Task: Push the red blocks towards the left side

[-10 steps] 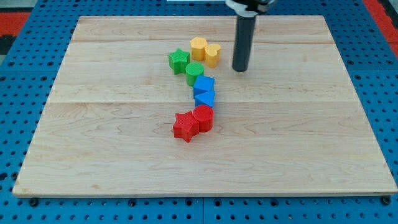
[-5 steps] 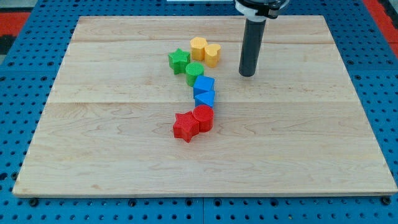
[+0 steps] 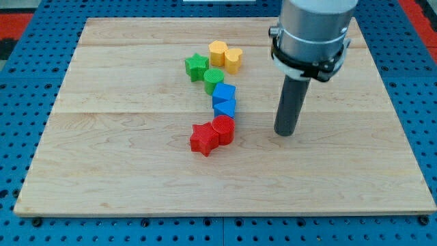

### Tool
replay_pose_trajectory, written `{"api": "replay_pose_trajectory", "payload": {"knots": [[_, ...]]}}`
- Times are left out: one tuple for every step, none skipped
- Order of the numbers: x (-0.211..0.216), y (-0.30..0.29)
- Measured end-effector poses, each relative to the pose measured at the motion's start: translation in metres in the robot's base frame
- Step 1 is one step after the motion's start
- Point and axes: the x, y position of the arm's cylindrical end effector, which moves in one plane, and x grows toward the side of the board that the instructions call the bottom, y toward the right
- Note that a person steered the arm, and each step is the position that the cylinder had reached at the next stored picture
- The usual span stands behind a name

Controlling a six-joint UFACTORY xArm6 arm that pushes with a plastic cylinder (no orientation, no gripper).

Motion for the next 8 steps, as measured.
{"api": "replay_pose_trajectory", "payload": {"knots": [[0.017,-0.003],[0.017,-0.006],[0.017,-0.042],[0.017,-0.067],[0.017,-0.067],[0.017,-0.087],[0.017,-0.108],[0.017,-0.109]]}}
